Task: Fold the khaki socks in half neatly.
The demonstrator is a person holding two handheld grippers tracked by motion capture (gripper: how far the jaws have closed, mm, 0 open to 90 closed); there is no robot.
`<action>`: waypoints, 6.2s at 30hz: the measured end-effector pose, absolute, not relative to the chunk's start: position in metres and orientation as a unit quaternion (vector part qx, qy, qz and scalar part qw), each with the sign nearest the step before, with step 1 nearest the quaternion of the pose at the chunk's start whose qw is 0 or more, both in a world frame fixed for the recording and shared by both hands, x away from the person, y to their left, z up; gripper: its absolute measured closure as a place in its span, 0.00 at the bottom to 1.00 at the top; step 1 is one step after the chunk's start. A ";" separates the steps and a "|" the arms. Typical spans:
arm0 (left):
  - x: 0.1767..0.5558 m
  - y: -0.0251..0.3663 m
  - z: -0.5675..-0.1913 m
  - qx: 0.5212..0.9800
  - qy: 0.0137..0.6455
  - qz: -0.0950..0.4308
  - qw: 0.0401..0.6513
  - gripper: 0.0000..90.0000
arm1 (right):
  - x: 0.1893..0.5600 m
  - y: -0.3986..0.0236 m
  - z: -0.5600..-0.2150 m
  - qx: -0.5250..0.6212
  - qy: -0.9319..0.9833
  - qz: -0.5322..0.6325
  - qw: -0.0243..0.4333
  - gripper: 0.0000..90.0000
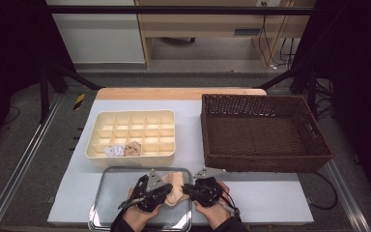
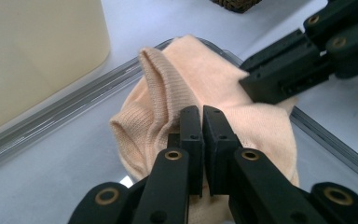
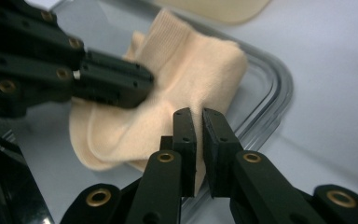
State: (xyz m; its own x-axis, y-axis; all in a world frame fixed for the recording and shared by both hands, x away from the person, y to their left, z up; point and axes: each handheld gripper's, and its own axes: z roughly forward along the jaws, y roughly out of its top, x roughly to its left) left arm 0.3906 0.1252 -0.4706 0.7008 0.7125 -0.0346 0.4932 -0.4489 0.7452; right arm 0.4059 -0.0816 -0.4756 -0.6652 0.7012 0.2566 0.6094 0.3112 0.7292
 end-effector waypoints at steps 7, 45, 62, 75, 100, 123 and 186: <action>0.391 0.126 -0.472 0.834 0.370 0.137 0.386 0.98 | 0.403 -0.076 -0.456 0.363 0.803 0.470 0.047 0.95; 0.382 0.176 -0.471 0.815 0.400 0.127 0.400 0.99 | 0.404 -0.025 -0.457 0.288 0.847 0.446 0.025 0.95; 0.392 0.178 -0.434 0.799 0.371 0.157 0.447 0.78 | 0.402 -0.021 -0.471 0.281 0.844 0.457 0.021 0.94; 0.403 0.170 -0.452 0.813 0.392 0.167 0.396 0.61 | 0.400 -0.033 -0.466 0.282 0.848 0.447 0.025 0.91; 0.385 0.158 -0.461 0.809 0.394 0.153 0.408 0.59 | 0.402 -0.067 -0.450 0.344 0.817 0.458 0.066 0.85; 0.388 0.164 -0.459 0.797 0.405 0.119 0.432 0.52 | 0.400 -0.070 -0.470 0.368 0.820 0.434 0.066 0.96; 0.378 0.151 -0.470 0.801 0.403 0.025 0.442 0.83 | 0.395 -0.078 -0.473 0.373 0.812 0.447 0.051 0.92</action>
